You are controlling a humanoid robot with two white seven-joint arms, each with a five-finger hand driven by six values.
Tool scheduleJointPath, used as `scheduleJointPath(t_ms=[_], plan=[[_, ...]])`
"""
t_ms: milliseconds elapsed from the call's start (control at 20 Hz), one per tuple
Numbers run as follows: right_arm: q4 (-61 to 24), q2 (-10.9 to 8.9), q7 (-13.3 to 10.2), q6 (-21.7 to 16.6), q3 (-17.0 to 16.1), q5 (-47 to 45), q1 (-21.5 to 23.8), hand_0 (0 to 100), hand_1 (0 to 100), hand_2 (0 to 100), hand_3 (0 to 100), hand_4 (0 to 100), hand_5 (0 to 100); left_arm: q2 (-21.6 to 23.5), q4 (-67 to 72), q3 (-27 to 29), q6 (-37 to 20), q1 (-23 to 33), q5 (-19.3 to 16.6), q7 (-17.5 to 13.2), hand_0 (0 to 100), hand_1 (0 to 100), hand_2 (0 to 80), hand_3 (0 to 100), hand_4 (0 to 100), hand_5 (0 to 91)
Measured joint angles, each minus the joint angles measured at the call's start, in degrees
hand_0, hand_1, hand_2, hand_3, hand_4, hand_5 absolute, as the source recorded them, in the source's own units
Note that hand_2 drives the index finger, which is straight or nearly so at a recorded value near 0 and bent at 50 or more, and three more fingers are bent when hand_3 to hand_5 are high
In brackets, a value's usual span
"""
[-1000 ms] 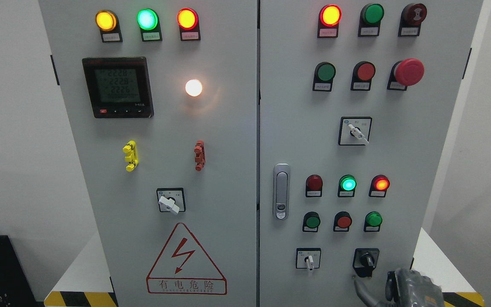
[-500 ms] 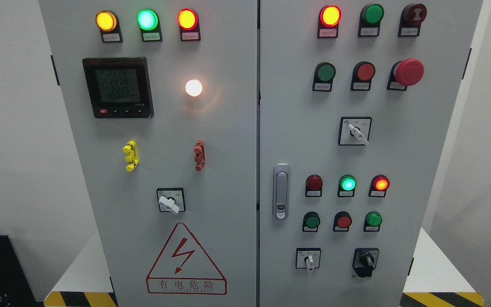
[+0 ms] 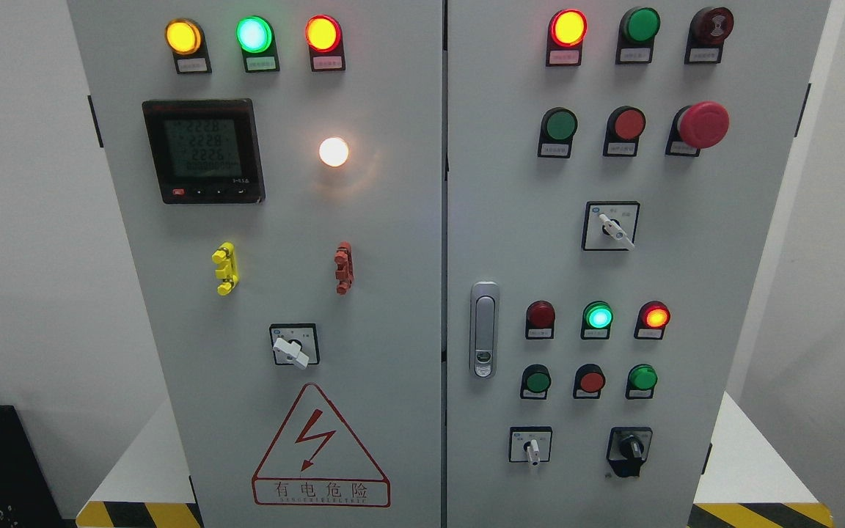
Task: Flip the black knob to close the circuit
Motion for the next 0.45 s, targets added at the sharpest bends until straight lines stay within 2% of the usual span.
scheduleJointPath(t_ms=[450], plan=[[-1.6,0.13,0.5,-1.0,-0.3,-3.9,3.9,0,0,0,0,0,0,0.0,0.0,0.0,0.0,0.0,0.0,0.0,12,56,0.0,0,0,0.0]])
